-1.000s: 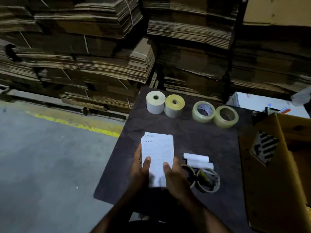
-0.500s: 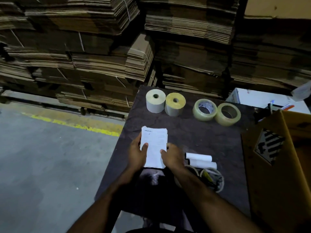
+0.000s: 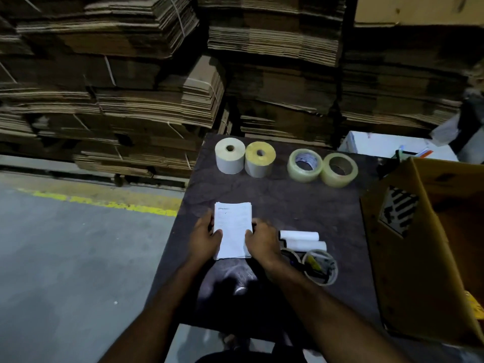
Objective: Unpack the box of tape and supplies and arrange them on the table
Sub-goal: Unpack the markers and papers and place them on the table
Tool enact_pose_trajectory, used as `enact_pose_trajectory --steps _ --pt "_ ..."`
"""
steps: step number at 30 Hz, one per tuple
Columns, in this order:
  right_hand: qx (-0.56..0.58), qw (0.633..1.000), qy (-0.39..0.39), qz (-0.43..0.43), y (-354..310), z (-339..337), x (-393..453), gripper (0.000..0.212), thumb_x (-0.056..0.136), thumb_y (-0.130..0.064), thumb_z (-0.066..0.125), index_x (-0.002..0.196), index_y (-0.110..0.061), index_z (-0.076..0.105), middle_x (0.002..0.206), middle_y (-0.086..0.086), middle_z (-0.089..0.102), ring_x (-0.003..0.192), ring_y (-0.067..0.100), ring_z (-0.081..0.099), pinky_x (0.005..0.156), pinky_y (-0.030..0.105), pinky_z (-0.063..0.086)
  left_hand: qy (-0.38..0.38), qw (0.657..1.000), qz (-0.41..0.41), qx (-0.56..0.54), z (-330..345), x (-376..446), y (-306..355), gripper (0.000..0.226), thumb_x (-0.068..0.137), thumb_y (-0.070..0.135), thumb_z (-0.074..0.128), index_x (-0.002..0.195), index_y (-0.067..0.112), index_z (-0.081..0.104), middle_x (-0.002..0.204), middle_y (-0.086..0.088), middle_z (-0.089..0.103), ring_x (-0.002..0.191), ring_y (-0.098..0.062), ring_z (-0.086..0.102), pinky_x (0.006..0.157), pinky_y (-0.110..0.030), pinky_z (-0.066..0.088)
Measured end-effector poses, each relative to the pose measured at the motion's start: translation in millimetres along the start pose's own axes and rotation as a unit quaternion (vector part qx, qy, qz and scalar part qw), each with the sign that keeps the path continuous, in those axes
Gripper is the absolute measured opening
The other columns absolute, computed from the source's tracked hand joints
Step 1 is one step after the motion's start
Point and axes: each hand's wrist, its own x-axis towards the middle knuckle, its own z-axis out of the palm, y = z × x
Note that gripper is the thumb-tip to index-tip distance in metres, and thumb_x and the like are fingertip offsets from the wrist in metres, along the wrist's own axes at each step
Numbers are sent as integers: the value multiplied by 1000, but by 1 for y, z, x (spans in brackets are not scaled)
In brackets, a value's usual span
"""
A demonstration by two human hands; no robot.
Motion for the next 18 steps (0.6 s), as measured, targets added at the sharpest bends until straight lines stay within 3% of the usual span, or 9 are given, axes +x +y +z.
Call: enact_pose_trajectory --steps 2,4,8,13,18 --pt "-14 1000 12 -22 4 -6 -7 27 89 -16 56 114 -12 63 116 9 64 108 28 59 87 31 46 -26 999 23 8 -3 -4 -5 53 79 3 58 130 18 58 111 5 65 98 -10 62 75 -2 42" --pt "-61 998 7 -18 8 -11 -11 26 89 -15 53 113 -10 62 116 11 64 109 30 59 86 34 48 -47 998 16 35 -5 -5 -10 56 73 16 54 127 28 59 115 9 68 106 -10 63 87 -22 51" --pt "-120 990 -79 -12 7 -13 -13 28 91 -15 50 115 -3 60 121 20 62 113 36 58 92 35 47 -82 997 -4 14 1 3 -34 67 65 18 51 129 37 56 120 12 67 111 -10 63 94 -42 53" --pt "-88 988 -128 24 1 -12 -6 38 89 -18 56 123 -2 58 129 20 59 117 33 58 89 28 47 -86 996 -7 -23 -1 0 -21 66 65 17 51 128 34 58 118 11 69 110 -10 64 95 -37 52" --pt "-55 990 -129 31 4 -8 -6 38 87 -17 56 122 -3 59 130 17 59 116 33 58 83 26 46 -110 993 -27 -45 1 7 -40 67 60 25 54 122 49 58 116 13 70 110 -17 66 95 -47 53"
